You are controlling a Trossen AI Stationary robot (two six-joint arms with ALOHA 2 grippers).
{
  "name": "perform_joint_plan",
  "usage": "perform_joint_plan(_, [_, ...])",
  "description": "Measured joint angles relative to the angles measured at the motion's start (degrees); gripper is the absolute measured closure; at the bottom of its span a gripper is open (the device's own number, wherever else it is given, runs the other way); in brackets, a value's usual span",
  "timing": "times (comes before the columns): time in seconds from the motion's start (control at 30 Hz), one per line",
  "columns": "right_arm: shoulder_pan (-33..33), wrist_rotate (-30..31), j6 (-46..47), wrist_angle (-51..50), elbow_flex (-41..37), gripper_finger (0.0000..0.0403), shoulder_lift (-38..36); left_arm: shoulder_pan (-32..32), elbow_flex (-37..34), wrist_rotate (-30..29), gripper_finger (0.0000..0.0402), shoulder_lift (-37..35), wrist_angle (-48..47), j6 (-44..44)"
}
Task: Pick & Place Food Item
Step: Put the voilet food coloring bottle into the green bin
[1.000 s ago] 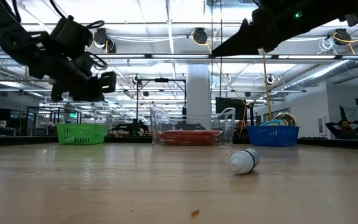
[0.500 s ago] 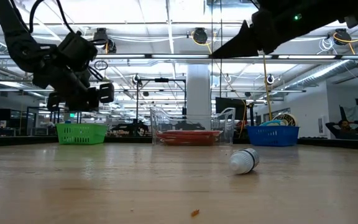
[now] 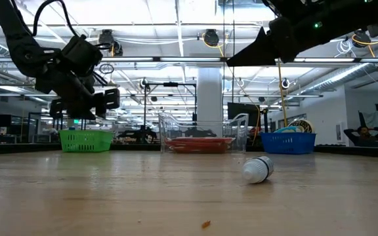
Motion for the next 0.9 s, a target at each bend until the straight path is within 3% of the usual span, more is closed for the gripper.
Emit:
perform_joint_plan(0.17, [0.02, -0.02, 0.00, 0.01, 0.00, 0.0248, 0.00, -0.80, 0.00, 5.12, 0.0239, -2.27, -0.10, 4.60])
perform_joint_plan(0.3, [0.46, -3.33, 1.18, -0.03, 0.00, 0.0248, 0.00, -3.19, 0.00, 17.53, 0.0234, -7.43, -0.65, 10.88])
perform_joint_plan(0.43, [0.46, -16.32, 2.93, -0.04, 0.00, 0.0248, 0.00, -6.25, 0.00, 29.48, 0.0234, -13.08, -0.61, 9.43])
perform_joint_plan(0.53, [0.46, -28.26, 4.24, 0.20, 0.00, 0.0248, 0.50, -8.82, 0.00, 35.15, 0.0234, -17.21, -0.43, 7.34])
perform_joint_plan(0.77, [2.58, -39.44, 10.81, 3.04, 0.17, 0.0227, 9.12, -15.77, 0.00, 37.51, 0.0233, -21.54, -0.09, 6.31])
perform_joint_plan(0.9, [4.49, -40.60, 12.58, 6.66, 0.54, 0.0197, 16.51, -18.70, 0.00, 36.45, 0.0233, -21.51, -0.22, 6.29])
